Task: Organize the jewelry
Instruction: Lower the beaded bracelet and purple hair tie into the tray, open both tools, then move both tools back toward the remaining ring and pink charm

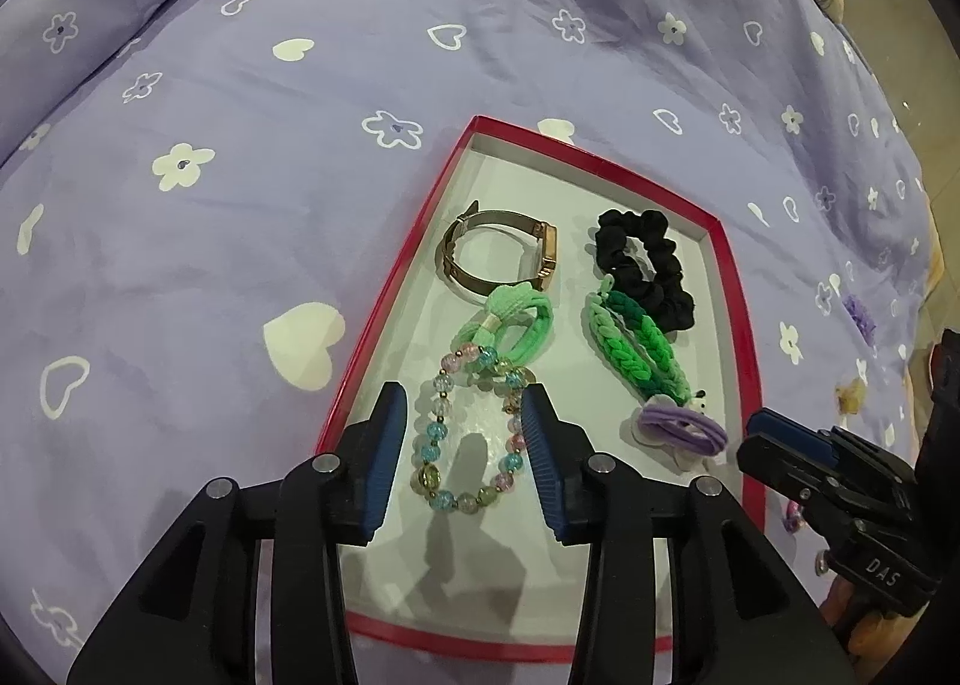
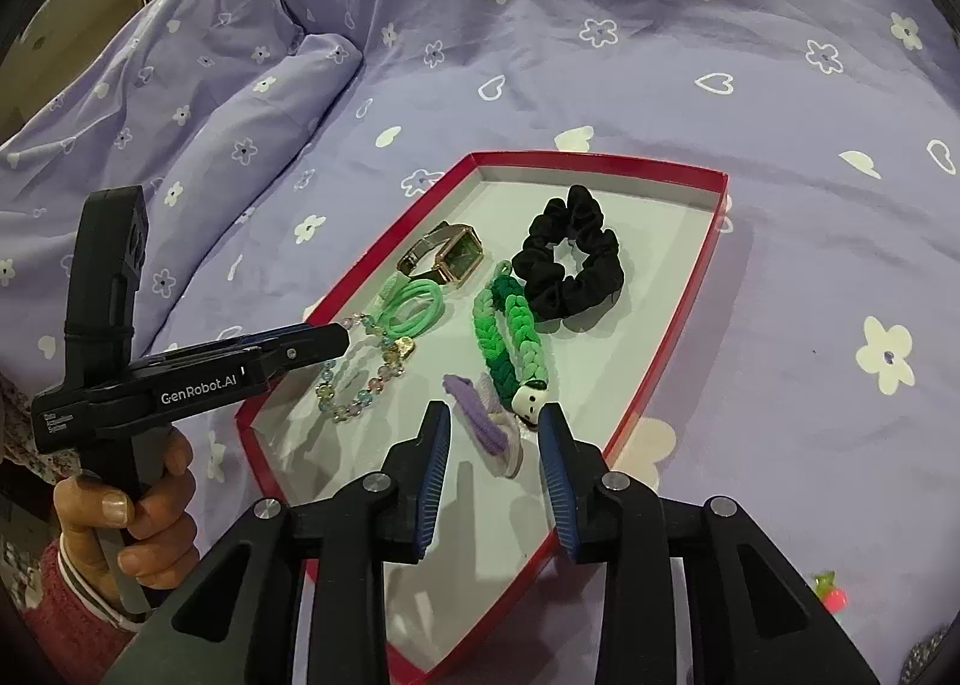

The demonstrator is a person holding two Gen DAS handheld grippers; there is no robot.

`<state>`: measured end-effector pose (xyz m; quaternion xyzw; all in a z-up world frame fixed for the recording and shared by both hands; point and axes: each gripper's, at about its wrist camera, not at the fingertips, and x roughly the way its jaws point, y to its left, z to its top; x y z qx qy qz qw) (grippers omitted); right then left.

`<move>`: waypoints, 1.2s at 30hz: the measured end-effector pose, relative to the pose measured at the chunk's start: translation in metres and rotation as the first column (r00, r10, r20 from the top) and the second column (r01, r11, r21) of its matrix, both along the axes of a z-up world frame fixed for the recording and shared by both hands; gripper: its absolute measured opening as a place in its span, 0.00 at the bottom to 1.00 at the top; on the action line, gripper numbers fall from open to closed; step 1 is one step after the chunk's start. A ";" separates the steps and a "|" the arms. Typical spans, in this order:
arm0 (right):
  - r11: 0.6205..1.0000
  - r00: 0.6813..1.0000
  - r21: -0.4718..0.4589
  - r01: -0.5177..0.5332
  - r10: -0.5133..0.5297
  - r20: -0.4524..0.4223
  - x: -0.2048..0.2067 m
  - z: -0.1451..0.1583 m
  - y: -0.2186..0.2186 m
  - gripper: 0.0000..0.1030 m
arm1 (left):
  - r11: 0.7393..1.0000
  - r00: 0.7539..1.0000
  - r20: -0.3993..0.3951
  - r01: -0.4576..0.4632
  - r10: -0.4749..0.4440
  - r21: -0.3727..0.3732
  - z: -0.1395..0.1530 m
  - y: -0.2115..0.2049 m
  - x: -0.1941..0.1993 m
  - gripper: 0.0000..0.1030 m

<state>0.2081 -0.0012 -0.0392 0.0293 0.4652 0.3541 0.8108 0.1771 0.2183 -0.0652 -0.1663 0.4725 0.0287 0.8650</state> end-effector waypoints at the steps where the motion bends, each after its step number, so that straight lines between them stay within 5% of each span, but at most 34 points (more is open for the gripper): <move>1: 1.000 1.000 0.005 0.003 -0.003 0.002 -0.002 0.002 -0.002 0.32 | 1.000 1.000 0.000 -0.001 0.001 -0.001 0.001 -0.001 -0.002 0.37; 19: 0.986 0.988 0.068 0.152 -0.154 0.031 -0.050 0.032 -0.097 0.47 | 0.997 0.996 0.059 0.075 -0.073 -0.032 0.035 -0.055 -0.042 0.44; 36: 0.905 0.905 0.035 0.424 -0.425 0.017 -0.099 0.019 -0.246 0.47 | 0.959 0.958 0.045 0.284 -0.283 -0.011 0.041 -0.158 -0.055 0.44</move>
